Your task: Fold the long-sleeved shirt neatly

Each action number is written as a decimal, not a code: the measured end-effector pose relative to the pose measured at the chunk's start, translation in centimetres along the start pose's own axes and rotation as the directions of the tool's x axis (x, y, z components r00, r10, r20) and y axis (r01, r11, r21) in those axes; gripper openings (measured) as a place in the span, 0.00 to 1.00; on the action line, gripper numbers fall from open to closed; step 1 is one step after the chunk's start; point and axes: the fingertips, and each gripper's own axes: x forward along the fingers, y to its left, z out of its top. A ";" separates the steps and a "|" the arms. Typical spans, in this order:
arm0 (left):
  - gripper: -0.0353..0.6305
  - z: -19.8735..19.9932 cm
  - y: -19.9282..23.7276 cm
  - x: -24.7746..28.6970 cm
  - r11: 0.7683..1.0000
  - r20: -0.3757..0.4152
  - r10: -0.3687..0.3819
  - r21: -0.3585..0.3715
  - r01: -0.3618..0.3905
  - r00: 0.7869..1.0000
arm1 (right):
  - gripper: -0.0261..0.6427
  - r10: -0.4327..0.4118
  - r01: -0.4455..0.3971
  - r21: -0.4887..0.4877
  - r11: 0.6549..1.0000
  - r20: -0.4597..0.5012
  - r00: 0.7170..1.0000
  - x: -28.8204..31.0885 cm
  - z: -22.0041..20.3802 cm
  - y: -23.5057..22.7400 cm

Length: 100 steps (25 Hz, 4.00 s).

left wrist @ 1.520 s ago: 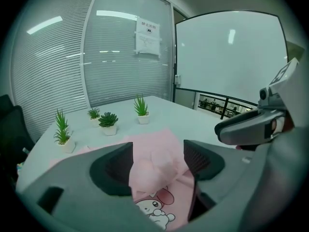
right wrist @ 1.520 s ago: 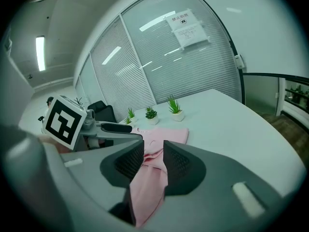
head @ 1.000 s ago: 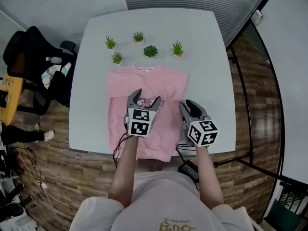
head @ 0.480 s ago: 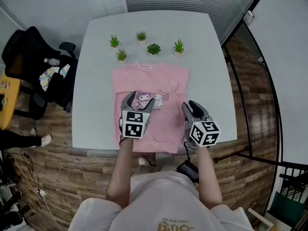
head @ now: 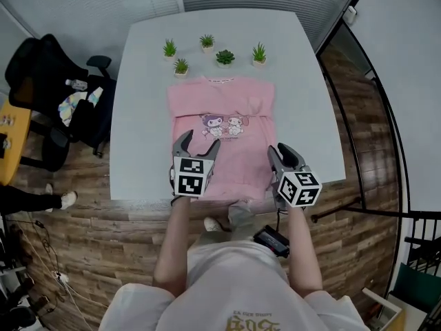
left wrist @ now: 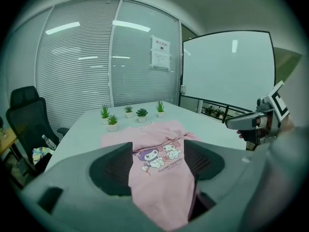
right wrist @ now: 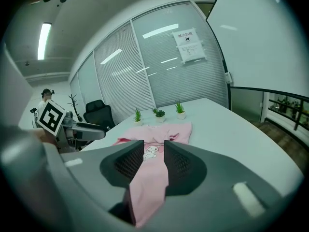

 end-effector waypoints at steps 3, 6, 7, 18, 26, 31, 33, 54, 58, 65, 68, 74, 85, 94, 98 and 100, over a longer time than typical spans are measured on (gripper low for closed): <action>0.56 -1.3 0.0 -1.3 1.000 -0.013 0.002 0.003 -0.002 1.000 | 0.25 -0.006 0.006 0.004 1.000 -0.015 1.000 -1.1 -1.5 0.3; 0.56 -2.3 0.2 -2.7 1.000 -0.018 0.014 -0.001 -0.014 1.000 | 0.25 -0.002 0.002 -0.008 1.000 -0.025 1.000 -1.8 -2.5 0.9; 0.56 -2.6 0.2 -3.0 1.000 -0.020 0.016 -0.002 -0.016 1.000 | 0.25 -0.001 0.001 -0.011 1.000 -0.027 1.000 -2.0 -2.7 1.1; 0.56 -7.9 0.0 -5.5 1.000 -0.107 0.010 -0.017 -0.012 0.994 | 0.27 0.021 -0.022 -0.016 1.000 -0.088 0.996 -3.4 -6.9 2.6; 0.56 -13.0 -0.3 -6.5 0.999 -0.208 -0.020 -0.045 0.010 0.978 | 0.30 0.035 -0.034 0.007 0.999 -0.178 0.983 -4.1 -12.0 2.6; 0.56 -16.6 -0.4 -7.4 0.998 -0.284 -0.020 -0.056 0.004 0.959 | 0.33 0.034 -0.039 -0.014 0.999 -0.244 0.969 -4.7 -15.1 2.6; 0.56 -17.8 -0.3 -7.8 0.998 -0.309 -0.015 -0.059 -0.003 0.951 | 0.34 0.025 -0.032 -0.020 0.999 -0.267 0.963 -5.0 -16.3 2.5; 0.56 -23.4 -1.4 -8.9 0.999 -0.460 -0.023 0.012 0.032 0.887 | 0.40 -0.068 -0.058 -0.290 0.955 -0.405 0.912 -5.4 -21.1 3.0; 0.52 -23.8 -1.0 -8.4 0.998 -0.473 0.031 0.062 -0.001 0.881 | 0.39 -0.125 -0.044 -0.388 0.921 -0.400 0.908 -4.8 -21.1 2.6; 0.29 -23.4 -0.6 -7.8 0.999 -0.457 0.037 0.047 -0.017 0.889 | 0.23 -0.198 -0.014 -0.471 0.882 -0.396 0.896 -4.9 -20.6 1.7; 0.21 -23.3 -0.7 -7.9 0.999 -0.462 0.028 0.046 -0.007 0.886 | 0.09 -0.195 -0.029 -0.489 0.872 -0.402 0.895 -4.8 -20.3 1.7; 0.13 -22.4 -0.7 -8.3 0.999 -0.457 -0.038 -0.031 0.027 0.889 | 0.09 -0.133 -0.032 -0.392 0.920 -0.386 0.913 -4.9 -18.5 2.1; 0.12 -17.5 -0.3 -10.2 0.990 -0.390 -0.119 -0.120 0.077 0.913 | 0.09 -0.054 -0.010 -0.218 0.976 -0.285 0.957 -5.9 -12.8 3.0; 0.12 -12.0 0.5 -12.2 0.990 -0.275 -0.127 -0.089 0.106 0.953 | 0.09 0.077 -0.083 -0.061 0.995 -0.100 0.992 -7.2 -6.4 4.6; 0.11 -9.2 0.7 -13.2 0.991 -0.230 -0.125 -0.084 0.109 0.965 | 0.09 0.086 -0.092 -0.082 0.992 -0.075 0.993 -8.0 -4.4 5.2; 0.11 -8.1 0.8 -13.7 0.991 -0.216 -0.122 -0.080 0.107 0.969 | 0.09 0.102 -0.107 -0.082 0.991 -0.060 0.993 -8.6 -3.4 5.7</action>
